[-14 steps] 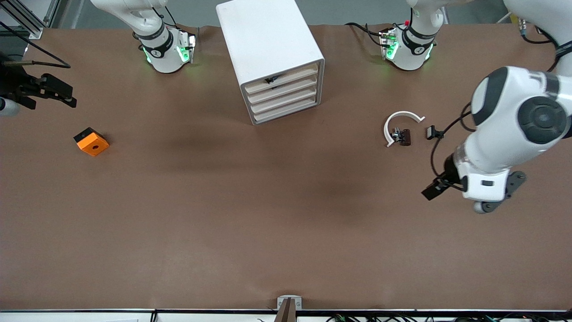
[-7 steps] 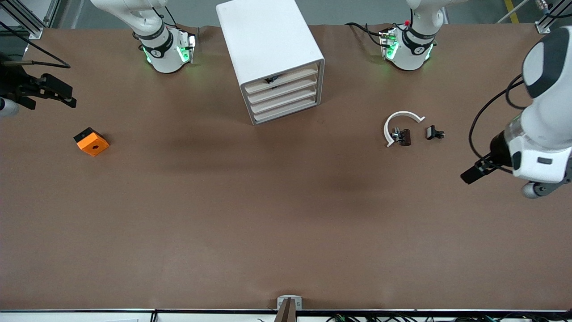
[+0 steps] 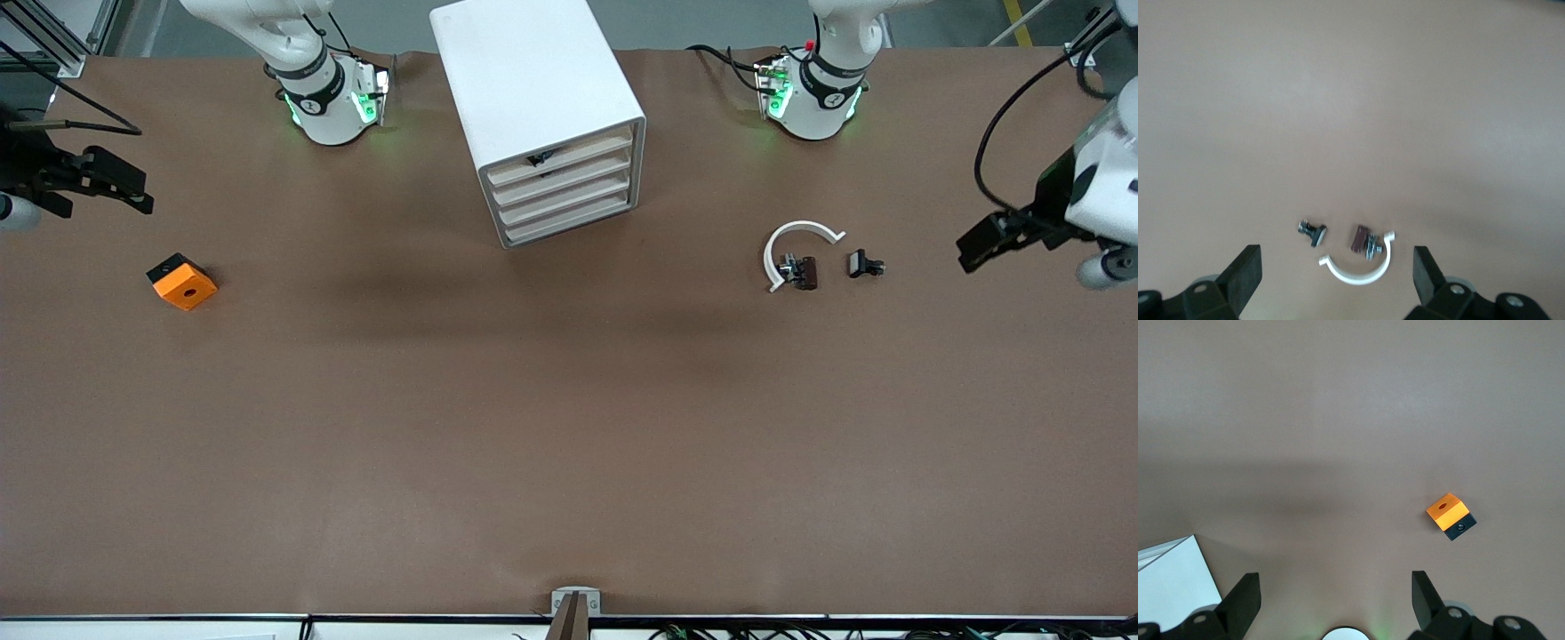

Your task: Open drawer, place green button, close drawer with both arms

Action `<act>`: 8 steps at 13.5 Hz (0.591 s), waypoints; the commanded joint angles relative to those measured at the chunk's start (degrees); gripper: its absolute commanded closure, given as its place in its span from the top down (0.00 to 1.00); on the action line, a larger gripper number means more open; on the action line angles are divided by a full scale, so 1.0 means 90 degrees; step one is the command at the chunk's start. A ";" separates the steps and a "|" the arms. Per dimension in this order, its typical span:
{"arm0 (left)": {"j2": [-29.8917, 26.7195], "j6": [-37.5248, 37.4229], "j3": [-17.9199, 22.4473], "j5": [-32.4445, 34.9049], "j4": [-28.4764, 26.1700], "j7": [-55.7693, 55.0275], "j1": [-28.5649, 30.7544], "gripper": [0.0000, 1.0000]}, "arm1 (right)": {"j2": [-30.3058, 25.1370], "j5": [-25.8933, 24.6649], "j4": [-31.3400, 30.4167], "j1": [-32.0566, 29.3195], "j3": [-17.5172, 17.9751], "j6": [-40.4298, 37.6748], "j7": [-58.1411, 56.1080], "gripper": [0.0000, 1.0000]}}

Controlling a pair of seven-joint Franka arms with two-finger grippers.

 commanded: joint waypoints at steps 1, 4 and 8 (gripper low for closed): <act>-0.0976 0.0078 0.0513 -0.0454 -0.1082 0.0489 -0.0292 1.00 | 0.0013 -0.0106 0.0070 0.0023 0.0003 -0.0007 -0.0045 1.00; -0.1202 0.0107 0.0592 -0.0464 -0.1279 0.0518 -0.0469 1.00 | 0.0004 -0.0106 0.0070 0.0013 0.0003 -0.0007 -0.0045 1.00; -0.1280 0.0136 0.1030 -0.0454 -0.1338 0.0889 -0.0751 1.00 | 0.0013 -0.0087 0.0070 0.0042 0.0003 -0.0016 -0.0055 1.00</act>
